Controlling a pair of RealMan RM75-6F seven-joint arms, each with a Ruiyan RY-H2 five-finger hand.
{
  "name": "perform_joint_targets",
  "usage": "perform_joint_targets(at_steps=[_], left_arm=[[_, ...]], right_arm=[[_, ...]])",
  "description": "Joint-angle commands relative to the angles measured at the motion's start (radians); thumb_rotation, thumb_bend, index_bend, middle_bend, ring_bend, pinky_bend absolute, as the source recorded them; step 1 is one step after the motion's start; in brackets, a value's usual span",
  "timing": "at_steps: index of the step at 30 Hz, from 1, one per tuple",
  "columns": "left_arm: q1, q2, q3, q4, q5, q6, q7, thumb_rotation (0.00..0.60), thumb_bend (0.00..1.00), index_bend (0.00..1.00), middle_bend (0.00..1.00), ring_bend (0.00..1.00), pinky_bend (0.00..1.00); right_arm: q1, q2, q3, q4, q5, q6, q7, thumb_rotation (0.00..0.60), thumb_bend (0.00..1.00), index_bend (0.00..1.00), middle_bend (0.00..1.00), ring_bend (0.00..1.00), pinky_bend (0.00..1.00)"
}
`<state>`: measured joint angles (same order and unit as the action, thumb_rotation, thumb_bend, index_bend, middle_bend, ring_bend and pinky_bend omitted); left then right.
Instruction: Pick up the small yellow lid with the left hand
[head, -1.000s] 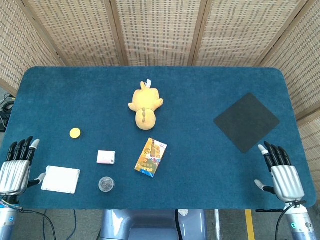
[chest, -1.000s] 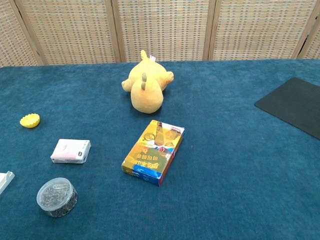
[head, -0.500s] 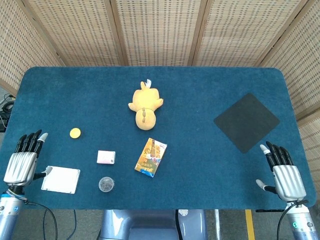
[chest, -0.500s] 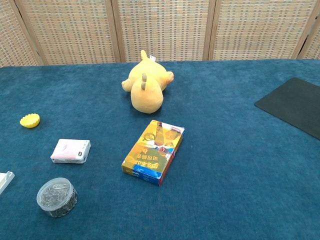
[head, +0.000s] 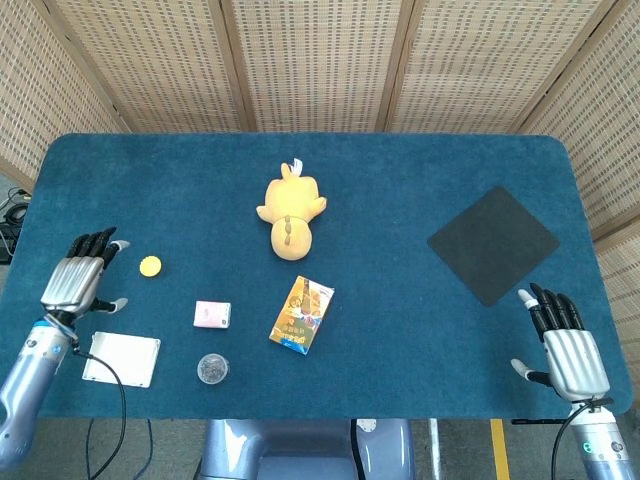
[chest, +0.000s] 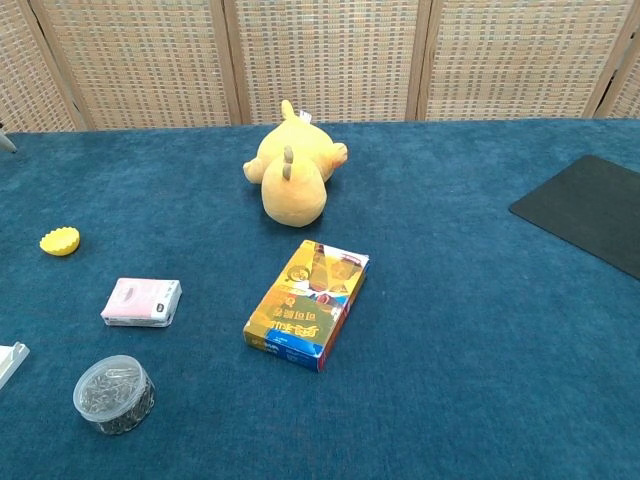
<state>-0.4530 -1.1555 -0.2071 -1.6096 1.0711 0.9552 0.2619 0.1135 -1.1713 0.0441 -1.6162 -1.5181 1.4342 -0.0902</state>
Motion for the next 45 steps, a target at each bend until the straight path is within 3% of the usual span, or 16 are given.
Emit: perform_joint_targets(at_steps=[1,16,25,45], left_arm=[[-0.104,-0.032,-0.025,0.085,-0.148,-0.109,0.073,0.600,0.20,0.23,0.00,0.00,0.00],[-0.238,-0.182,0.036,0.295,-0.390,-0.219,0.176,0.600,0.21,0.28,0.00,0.00,0.00],[-0.271,-0.247,0.064,0.368,-0.404,-0.215,0.187,0.600,0.23,0.32,0.00,0.00,0.00],[-0.298,-0.288,0.081,0.447,-0.429,-0.231,0.174,0.600,0.25,0.32,0.00,0.00,0.00]], right_arm=[[0.002,-0.001,0.001,0.002,0.003,-0.003,0.000,0.600,0.00,0.06,0.00,0.00,0.04],[0.011,-0.012,0.005,0.016,0.027,-0.030,-0.006,0.600,0.00,0.06,0.00,0.00,0.04],[0.012,-0.017,0.004,0.020,0.028,-0.030,-0.008,0.600,0.00,0.06,0.00,0.00,0.04],[0.013,-0.021,-0.001,0.023,0.026,-0.034,-0.011,0.600,0.00,0.06,0.00,0.00,0.04]])
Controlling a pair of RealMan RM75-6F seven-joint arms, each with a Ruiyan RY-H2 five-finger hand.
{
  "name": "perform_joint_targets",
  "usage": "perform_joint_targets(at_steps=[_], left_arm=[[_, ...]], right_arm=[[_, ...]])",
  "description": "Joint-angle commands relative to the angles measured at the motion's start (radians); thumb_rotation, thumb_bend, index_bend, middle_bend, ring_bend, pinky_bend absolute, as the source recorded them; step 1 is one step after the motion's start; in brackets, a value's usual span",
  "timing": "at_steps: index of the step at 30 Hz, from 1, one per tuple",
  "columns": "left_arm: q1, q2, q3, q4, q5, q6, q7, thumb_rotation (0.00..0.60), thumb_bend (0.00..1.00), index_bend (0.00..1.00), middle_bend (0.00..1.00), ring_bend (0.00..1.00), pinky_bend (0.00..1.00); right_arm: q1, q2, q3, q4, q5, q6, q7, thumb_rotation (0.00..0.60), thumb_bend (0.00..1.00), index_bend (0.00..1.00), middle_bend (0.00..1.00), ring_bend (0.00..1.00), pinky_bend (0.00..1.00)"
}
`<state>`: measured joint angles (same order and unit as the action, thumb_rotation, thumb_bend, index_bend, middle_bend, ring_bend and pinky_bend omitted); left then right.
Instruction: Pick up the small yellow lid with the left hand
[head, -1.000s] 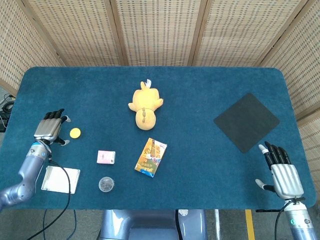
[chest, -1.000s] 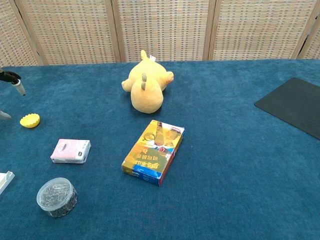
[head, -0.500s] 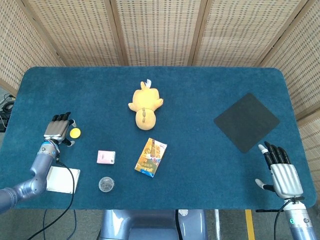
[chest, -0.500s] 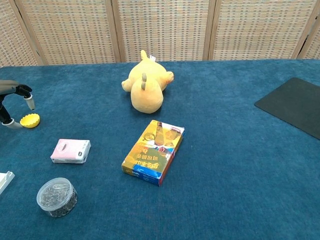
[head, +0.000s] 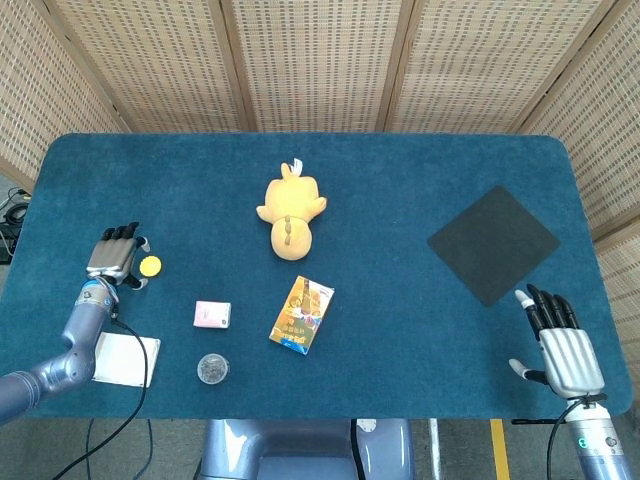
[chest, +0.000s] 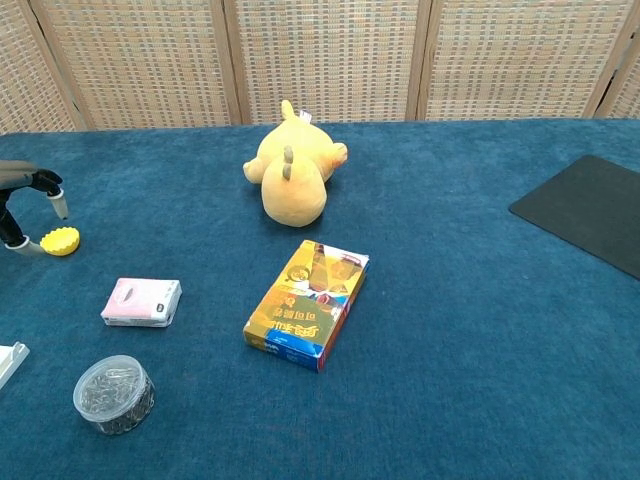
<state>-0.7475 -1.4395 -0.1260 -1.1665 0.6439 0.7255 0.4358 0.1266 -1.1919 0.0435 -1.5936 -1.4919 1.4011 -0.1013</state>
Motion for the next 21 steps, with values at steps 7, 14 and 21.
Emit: perform_joint_targets(at_steps=[7,14,21], left_arm=[[-0.018,-0.023,0.008,0.021,-0.009,-0.005,0.018,0.600,0.25,0.32,0.00,0.00,0.00],[-0.030,-0.047,0.022,0.054,-0.042,-0.021,0.042,0.600,0.25,0.32,0.00,0.00,0.00],[-0.034,-0.068,0.033,0.075,-0.041,-0.020,0.051,0.600,0.25,0.34,0.00,0.00,0.00]], right_arm=[[0.000,0.001,0.004,0.002,0.007,0.001,0.006,0.600,0.00,0.06,0.00,0.00,0.04],[-0.001,0.001,0.003,0.004,0.007,0.000,0.009,0.600,0.00,0.06,0.00,0.00,0.04],[-0.001,-0.003,0.002,0.007,0.007,0.000,0.003,0.600,0.00,0.06,0.00,0.00,0.04]])
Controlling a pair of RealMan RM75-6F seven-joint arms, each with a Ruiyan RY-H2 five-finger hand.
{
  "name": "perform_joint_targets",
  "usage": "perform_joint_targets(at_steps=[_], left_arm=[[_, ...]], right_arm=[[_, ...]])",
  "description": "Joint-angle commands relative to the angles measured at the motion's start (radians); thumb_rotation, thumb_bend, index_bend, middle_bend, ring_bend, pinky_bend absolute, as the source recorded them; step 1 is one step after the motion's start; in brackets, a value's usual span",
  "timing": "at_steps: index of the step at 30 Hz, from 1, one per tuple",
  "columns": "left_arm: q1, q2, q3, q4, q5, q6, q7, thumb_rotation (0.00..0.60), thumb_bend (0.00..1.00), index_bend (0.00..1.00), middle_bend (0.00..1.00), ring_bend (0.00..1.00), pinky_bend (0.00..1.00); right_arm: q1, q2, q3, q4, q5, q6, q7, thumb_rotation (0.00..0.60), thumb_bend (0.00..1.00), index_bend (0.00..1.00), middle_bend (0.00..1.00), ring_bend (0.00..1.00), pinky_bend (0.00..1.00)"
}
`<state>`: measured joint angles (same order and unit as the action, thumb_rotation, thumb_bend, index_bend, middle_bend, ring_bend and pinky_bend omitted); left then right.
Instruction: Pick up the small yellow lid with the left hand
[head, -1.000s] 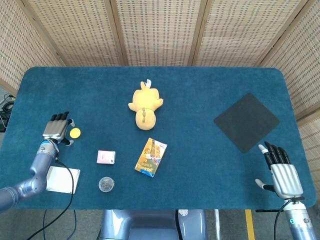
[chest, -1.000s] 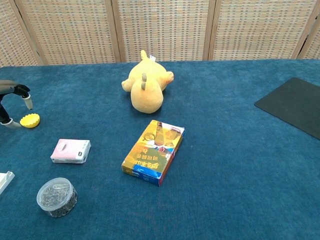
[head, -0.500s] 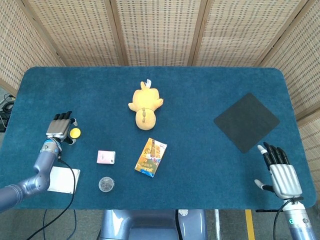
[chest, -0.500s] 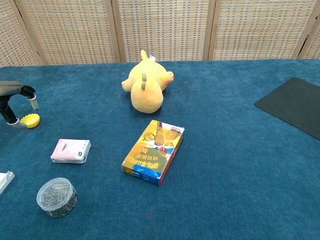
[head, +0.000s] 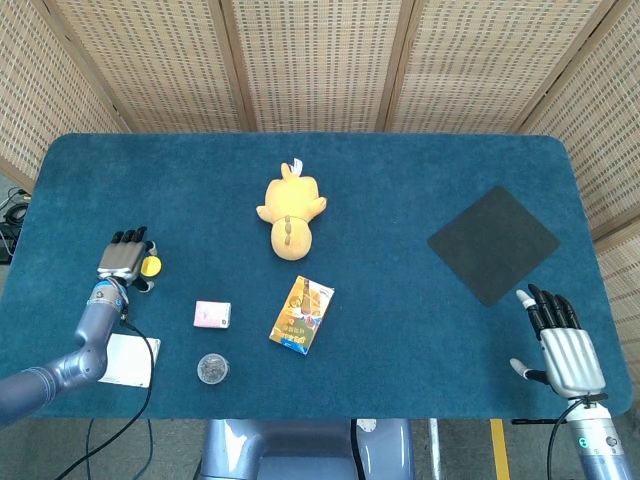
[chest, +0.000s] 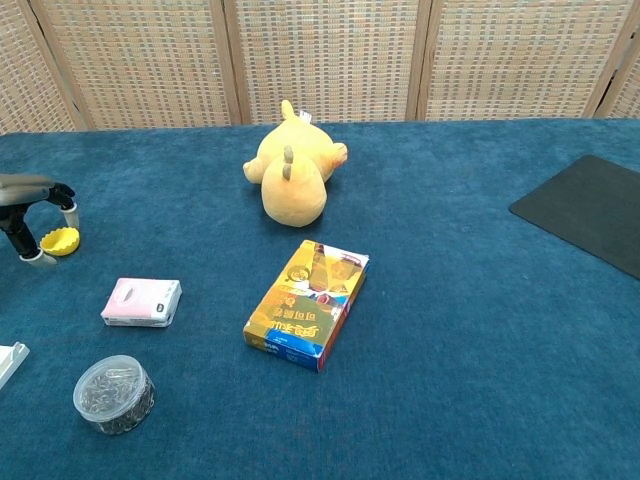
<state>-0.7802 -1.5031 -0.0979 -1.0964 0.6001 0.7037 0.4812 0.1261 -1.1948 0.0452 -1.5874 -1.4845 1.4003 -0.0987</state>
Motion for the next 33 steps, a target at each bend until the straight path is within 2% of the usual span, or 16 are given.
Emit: perform_joint_targets(at_steps=[1,7,16,22,26,27,33], left_arm=[[-0.001,-0.006,0.006,0.009,0.004,0.004,0.007,0.600,0.26,0.34,0.00,0.00,0.00],[0.005,-0.007,0.000,0.009,0.023,0.015,-0.012,0.600,0.34,0.37,0.00,0.00,0.00],[0.010,-0.010,0.006,-0.001,0.034,0.017,-0.014,0.600,0.36,0.39,0.00,0.00,0.00],[0.016,0.012,-0.016,-0.037,0.067,0.037,-0.052,0.600,0.36,0.39,0.00,0.00,0.00],[0.016,0.066,-0.041,-0.126,0.104,0.061,-0.080,0.600,0.36,0.39,0.00,0.00,0.00],[0.014,0.086,-0.050,-0.179,0.130,0.080,-0.085,0.600,0.36,0.39,0.00,0.00,0.00],[0.000,0.134,-0.042,-0.366,0.135,0.112,-0.043,0.600,0.36,0.38,0.00,0.00,0.00]], right_arm=[[-0.001,-0.001,0.001,0.001,0.000,0.002,0.001,0.600,0.00,0.05,0.00,0.00,0.04],[-0.002,-0.005,0.001,0.006,-0.006,0.009,0.006,0.600,0.00,0.05,0.00,0.00,0.04],[-0.004,-0.003,0.000,0.005,-0.007,0.013,0.007,0.600,0.00,0.05,0.00,0.00,0.04],[-0.003,-0.002,0.001,0.006,-0.004,0.010,0.008,0.600,0.00,0.05,0.00,0.00,0.04],[-0.001,-0.003,0.001,0.005,-0.004,0.007,0.006,0.600,0.00,0.05,0.00,0.00,0.04],[-0.003,-0.001,0.002,0.004,-0.006,0.012,0.010,0.600,0.00,0.05,0.00,0.00,0.04],[-0.006,0.008,0.002,-0.001,-0.010,0.019,0.024,0.600,0.00,0.05,0.00,0.00,0.04]])
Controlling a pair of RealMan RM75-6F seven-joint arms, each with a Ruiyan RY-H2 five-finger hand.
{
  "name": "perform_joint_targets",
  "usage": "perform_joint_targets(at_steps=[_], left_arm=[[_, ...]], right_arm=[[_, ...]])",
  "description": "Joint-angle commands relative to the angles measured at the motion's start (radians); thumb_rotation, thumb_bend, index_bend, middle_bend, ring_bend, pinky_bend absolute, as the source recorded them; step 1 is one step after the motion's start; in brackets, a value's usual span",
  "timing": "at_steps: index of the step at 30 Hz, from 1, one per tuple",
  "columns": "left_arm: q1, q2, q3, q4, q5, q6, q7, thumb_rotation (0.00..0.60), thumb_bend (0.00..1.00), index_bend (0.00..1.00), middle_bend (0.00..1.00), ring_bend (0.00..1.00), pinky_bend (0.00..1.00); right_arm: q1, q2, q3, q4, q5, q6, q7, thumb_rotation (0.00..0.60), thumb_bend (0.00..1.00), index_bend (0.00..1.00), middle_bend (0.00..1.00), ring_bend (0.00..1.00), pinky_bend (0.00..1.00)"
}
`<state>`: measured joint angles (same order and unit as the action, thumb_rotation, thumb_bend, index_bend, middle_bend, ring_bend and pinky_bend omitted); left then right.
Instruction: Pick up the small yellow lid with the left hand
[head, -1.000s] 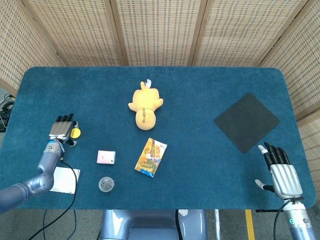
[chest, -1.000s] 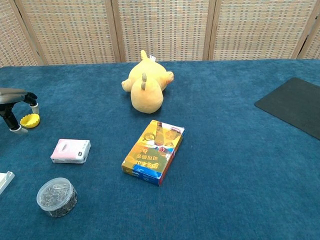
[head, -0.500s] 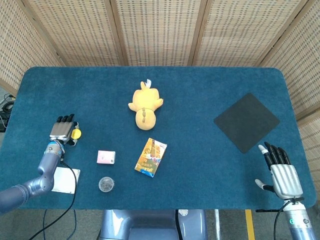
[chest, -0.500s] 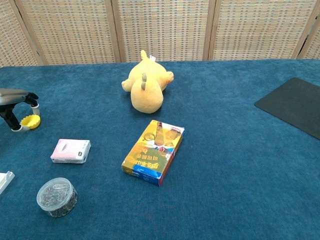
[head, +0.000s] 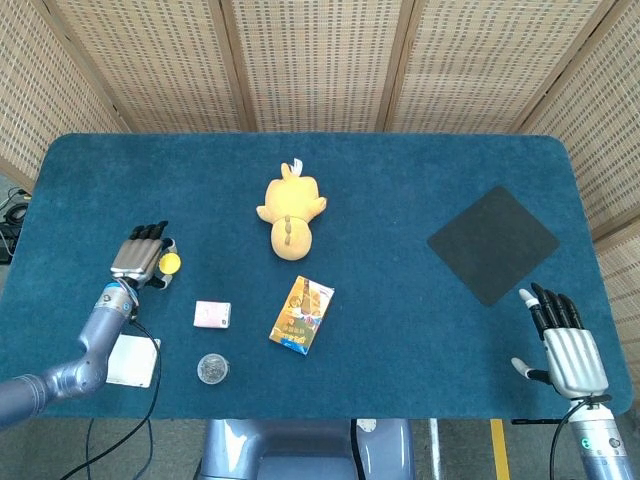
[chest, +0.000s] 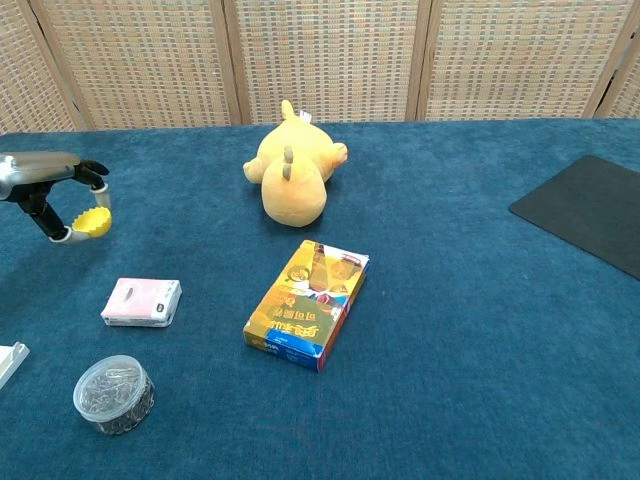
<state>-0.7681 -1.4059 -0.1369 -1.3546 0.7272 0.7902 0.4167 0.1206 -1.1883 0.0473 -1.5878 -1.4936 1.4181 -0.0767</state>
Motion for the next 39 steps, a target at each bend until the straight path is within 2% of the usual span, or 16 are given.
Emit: perform_joint_targets(at_steps=[1,9,18,30,39], left_arm=[[-0.016,0.036,-0.001,-0.125,0.005,0.030,0.030,0.600,0.36,0.38,0.00,0.00,0.00],[-0.059,-0.007,0.019,-0.202,-0.042,0.104,0.138,0.600,0.36,0.38,0.00,0.00,0.00],[-0.092,-0.044,0.051,-0.193,-0.122,0.116,0.217,0.600,0.36,0.38,0.00,0.00,0.00],[-0.100,-0.078,0.063,-0.160,-0.136,0.119,0.217,0.600,0.35,0.36,0.00,0.00,0.00],[-0.097,-0.076,0.068,-0.166,-0.116,0.116,0.199,0.600,0.34,0.24,0.00,0.00,0.00]], right_arm=[[-0.001,0.002,-0.001,-0.001,-0.001,0.001,0.002,0.600,0.00,0.05,0.00,0.00,0.04],[-0.003,0.007,0.001,-0.004,-0.002,0.005,0.012,0.600,0.00,0.05,0.00,0.00,0.04],[-0.003,0.011,0.003,-0.002,-0.003,0.008,0.023,0.600,0.00,0.05,0.00,0.00,0.04],[-0.004,0.008,0.002,-0.003,-0.005,0.009,0.019,0.600,0.00,0.05,0.00,0.00,0.04],[-0.004,0.008,0.003,-0.002,-0.007,0.012,0.021,0.600,0.00,0.05,0.00,0.00,0.04]])
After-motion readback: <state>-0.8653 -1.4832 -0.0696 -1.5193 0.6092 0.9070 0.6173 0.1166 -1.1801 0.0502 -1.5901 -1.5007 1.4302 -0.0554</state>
